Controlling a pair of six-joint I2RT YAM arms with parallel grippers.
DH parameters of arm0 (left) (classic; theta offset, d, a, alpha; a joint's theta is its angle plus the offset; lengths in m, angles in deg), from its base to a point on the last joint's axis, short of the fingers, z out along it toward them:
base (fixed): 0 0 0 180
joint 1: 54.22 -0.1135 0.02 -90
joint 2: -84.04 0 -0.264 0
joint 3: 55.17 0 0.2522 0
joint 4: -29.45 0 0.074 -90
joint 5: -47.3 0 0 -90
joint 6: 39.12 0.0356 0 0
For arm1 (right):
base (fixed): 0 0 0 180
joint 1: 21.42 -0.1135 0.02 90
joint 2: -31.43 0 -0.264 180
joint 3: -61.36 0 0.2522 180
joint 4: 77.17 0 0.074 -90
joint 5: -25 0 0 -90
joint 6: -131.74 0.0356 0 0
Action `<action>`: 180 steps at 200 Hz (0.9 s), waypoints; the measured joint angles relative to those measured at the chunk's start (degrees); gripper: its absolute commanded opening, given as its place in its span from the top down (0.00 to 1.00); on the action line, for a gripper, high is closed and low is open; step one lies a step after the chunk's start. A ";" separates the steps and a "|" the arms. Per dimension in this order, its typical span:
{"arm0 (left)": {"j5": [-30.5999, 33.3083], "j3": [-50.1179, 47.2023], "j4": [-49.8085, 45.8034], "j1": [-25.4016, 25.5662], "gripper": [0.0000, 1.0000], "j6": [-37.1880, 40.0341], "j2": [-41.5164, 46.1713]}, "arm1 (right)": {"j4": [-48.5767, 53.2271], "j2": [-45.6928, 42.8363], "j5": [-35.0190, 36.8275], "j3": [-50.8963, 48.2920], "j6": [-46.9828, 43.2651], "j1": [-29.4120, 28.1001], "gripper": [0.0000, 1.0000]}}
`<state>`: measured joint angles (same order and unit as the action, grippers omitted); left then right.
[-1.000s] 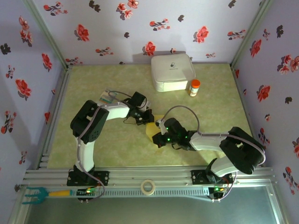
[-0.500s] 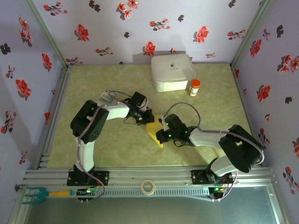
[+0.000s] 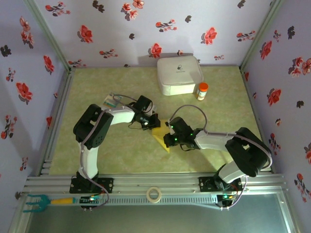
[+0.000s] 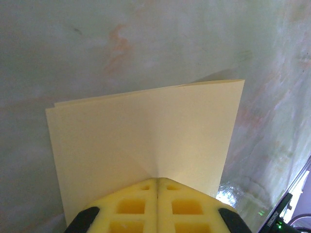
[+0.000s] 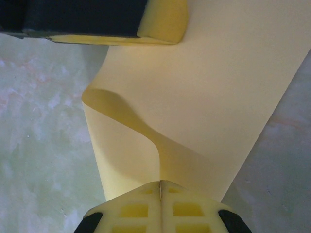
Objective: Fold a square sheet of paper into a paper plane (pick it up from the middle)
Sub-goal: Third fold the triangle at the center of the table.
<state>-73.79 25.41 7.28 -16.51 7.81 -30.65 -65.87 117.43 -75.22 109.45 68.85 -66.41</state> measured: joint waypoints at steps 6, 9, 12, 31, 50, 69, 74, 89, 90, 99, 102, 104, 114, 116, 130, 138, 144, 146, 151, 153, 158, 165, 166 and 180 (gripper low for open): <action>0.00 0.00 0.00 0.00 0.99 0.00 0.00 | 0.20 0.00 0.02 0.04 0.00 0.00 0.98; 0.00 0.00 0.00 0.00 0.99 0.00 0.00 | 0.24 0.00 0.04 0.07 0.00 0.00 0.98; 0.00 0.00 0.00 0.00 0.99 -0.02 0.00 | 0.31 0.00 0.07 0.09 0.00 0.00 0.98; 0.00 0.00 0.00 0.00 0.99 -0.02 0.00 | 0.72 0.00 0.42 0.13 0.00 0.00 0.98; 0.00 0.00 0.00 0.00 0.99 0.00 0.00 | 1.07 0.00 0.70 0.13 0.00 0.00 0.98; 0.00 0.00 0.00 0.00 0.99 0.00 0.00 | 1.14 0.00 1.27 0.13 0.00 0.00 0.98; 0.00 0.00 0.00 0.00 0.99 0.00 0.00 | 1.14 0.00 1.33 0.13 0.00 0.00 0.98; 0.00 0.00 0.00 0.00 0.99 0.00 0.00 | 1.14 0.00 1.60 0.13 0.00 0.02 0.98; 0.00 0.00 0.00 0.00 0.99 -0.02 0.00 | 1.14 0.00 1.62 0.13 0.00 0.00 0.98; 0.00 0.00 0.00 0.00 0.99 0.00 0.00 | 1.18 0.00 1.75 0.13 0.00 0.00 0.98; 0.00 0.00 0.00 0.00 0.99 -0.02 0.00 | 1.20 0.00 1.81 0.13 0.00 0.02 0.98; 0.00 0.00 0.00 0.00 0.99 0.00 0.00 | 1.25 0.00 1.92 0.15 0.00 0.00 0.98; 0.00 0.00 0.00 0.00 0.99 -0.02 0.00 | 1.44 0.00 2.16 0.15 0.02 0.00 0.98; 0.00 0.00 0.00 0.00 0.99 -0.02 0.00 | 1.46 0.00 2.21 0.15 0.00 0.00 0.98; 0.00 -0.02 0.00 0.00 0.99 -0.02 0.00 | 1.53 0.02 2.54 0.15 0.02 0.02 0.98; 0.00 0.00 0.00 0.00 0.99 -0.02 0.00 | 1.53 0.00 2.56 0.15 0.02 0.02 0.98; 0.00 0.00 0.00 0.00 0.99 0.00 0.00 | 1.55 0.02 2.58 0.15 0.02 0.02 0.98; 0.00 0.00 0.00 0.00 0.99 -0.02 0.00 | 1.55 0.02 2.60 0.15 0.00 0.00 0.98; 0.00 0.00 0.00 0.00 0.99 0.00 0.00 | 1.57 0.02 2.62 0.15 0.00 0.02 0.98; 0.00 0.00 0.00 0.00 0.99 0.00 0.00 | 1.57 0.02 2.67 0.15 0.00 0.02 0.98; 0.00 0.00 0.00 0.00 0.99 -0.02 0.00 | 1.57 0.02 2.75 0.15 0.02 0.02 0.98; 0.00 0.00 0.00 0.00 0.99 -0.02 0.00 | 1.57 0.02 2.82 0.15 0.02 0.02 0.98; 0.00 0.00 0.00 0.00 0.99 -0.02 0.00 | 1.57 0.02 2.82 0.15 0.02 0.02 0.98; 0.00 0.00 0.00 0.00 0.99 -0.02 0.00 | 1.57 0.02 2.82 0.15 0.13 0.02 0.98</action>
<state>-73.79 25.41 7.28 -16.51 7.79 -30.65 -64.30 117.45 -72.40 109.60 68.98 -66.39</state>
